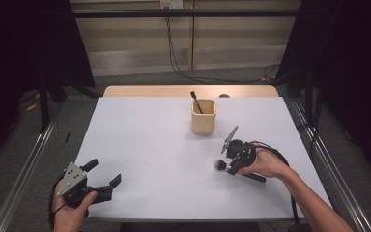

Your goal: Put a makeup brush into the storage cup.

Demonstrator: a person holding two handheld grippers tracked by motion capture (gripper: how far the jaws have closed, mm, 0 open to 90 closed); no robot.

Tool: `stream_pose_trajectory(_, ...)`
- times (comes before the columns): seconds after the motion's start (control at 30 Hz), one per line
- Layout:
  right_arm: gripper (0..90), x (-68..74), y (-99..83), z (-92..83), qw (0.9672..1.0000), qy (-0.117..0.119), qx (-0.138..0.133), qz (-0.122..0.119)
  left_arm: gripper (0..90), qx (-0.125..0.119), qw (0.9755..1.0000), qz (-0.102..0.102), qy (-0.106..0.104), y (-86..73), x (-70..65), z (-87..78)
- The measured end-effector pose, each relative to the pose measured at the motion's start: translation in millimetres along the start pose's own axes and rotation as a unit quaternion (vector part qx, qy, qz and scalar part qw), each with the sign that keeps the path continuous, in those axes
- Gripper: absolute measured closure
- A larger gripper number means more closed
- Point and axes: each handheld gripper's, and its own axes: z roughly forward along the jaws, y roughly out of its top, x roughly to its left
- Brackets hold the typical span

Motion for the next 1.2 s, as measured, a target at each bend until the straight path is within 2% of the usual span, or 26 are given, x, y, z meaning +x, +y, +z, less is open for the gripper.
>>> stream_pose_trajectory(0.17, 71.8, 0.5, -0.5, -0.4, 1.0, -0.004, -0.003, -0.002, 3.4, -0.001, 1.0, 0.0, 0.001, 0.1, -0.3, 0.8)
stream_pose_trajectory(0.4, 71.9, 0.4, -4.4, -0.5, 0.9997, -0.003, -0.019, 0.012, 3.4, -0.002, 1.0, 0.001, 0.0, 0.2, -0.3, 0.6)
stream_pose_trajectory(0.5, 71.9, 1.1, -3.8, -1.0, 0.9997, -0.005, -0.017, 0.015, 3.4, -0.001, 1.0, 0.0, 0.0, 0.1, -0.6, 1.0)
stream_pose_trajectory(0.6, 71.9, 0.4, -4.5, -3.4, 0.9995, -0.007, -0.02, 0.026, 3.4, 0.0, 1.0, 0.0, -0.001, -0.2, -0.6, 1.1)
stream_pose_trajectory(0.7, 71.9, -1.2, -6.9, -8.8, 0.9986, -0.008, -0.037, 0.037, 3.4, 0.0, 1.0, -0.001, -0.001, -0.1, -0.4, 1.2)
stream_pose_trajectory(0.83, 71.9, -3.4, -10.5, -17.8, 0.9967, -0.012, -0.061, 0.053, 3.4, -0.001, 1.0, -0.002, -0.001, 0.1, -0.9, 1.5)
stream_pose_trajectory(0.9, 71.9, -5.0, -12.7, -22.8, 0.9948, -0.003, -0.082, 0.06, 3.4, -0.001, 1.0, -0.002, -0.002, 0.0, -0.8, 1.9)
stream_pose_trajectory(1.0, 71.9, -5.7, -15.0, -29.6, 0.992, -0.01, -0.106, 0.068, 3.4, -0.001, 1.0, -0.002, -0.001, 0.1, -0.6, 1.3)
stream_pose_trajectory(1.1, 71.9, -6.9, -18.3, -35.7, 0.988, -0.015, -0.127, 0.085, 3.4, -0.002, 1.0, -0.002, 0.0, 0.1, -0.2, 0.5)
stream_pose_trajectory(1.2, 71.9, -9.0, -22.1, -40.9, 0.9841, -0.021, -0.151, 0.091, 3.4, -0.002, 1.0, -0.003, 0.0, 0.1, 0.2, 0.7)
